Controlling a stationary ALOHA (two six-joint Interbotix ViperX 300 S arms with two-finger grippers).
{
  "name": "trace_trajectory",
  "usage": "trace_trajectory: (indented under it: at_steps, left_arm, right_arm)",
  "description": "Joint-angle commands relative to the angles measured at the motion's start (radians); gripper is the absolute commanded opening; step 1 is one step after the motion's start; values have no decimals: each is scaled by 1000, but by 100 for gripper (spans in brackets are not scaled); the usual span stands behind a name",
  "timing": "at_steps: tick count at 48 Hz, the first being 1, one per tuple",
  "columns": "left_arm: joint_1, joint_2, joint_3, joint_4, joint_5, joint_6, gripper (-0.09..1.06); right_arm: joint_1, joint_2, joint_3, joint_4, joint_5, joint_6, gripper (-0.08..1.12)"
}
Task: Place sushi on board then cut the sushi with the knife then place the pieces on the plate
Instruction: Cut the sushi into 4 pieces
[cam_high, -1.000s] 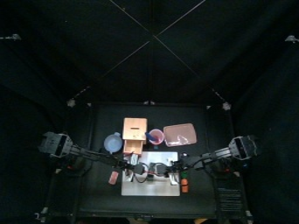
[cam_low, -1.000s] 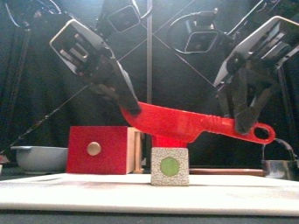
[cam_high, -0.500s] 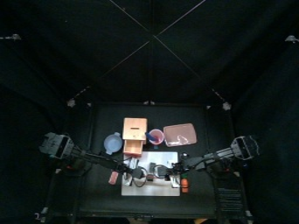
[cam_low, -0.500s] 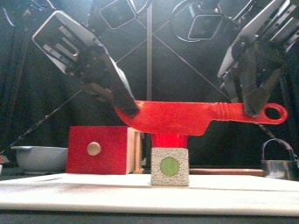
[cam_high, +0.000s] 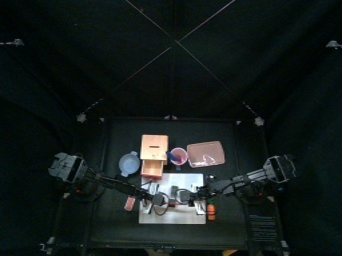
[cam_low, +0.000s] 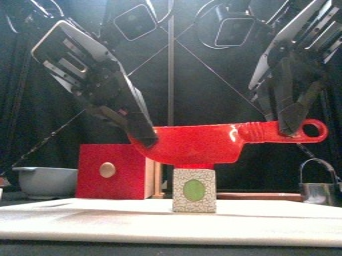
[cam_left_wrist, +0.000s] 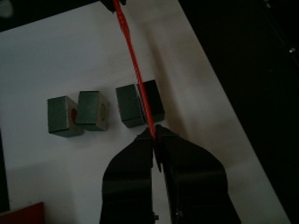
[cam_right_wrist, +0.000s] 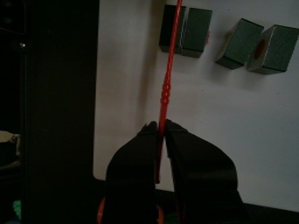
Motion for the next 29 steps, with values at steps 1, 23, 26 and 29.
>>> trace_trajectory:
  at_steps: [1, 23, 26, 29]
  left_arm:
    - [6, -11, -9, 3, -3, 6, 37]
    - [26, -43, 14, 17, -2, 8, 37]
    - [26, -41, 14, 15, -2, 6, 37]
    - [26, -41, 14, 15, 0, 6, 37]
  right_arm:
    - [2, -17, -37, -2, -5, -5, 35]
    - [-5, -6, -43, -35, -5, -5, 35]
    - [-5, -3, -43, -29, -5, -5, 35]
    - [-5, -3, -43, -28, -5, -3, 35]
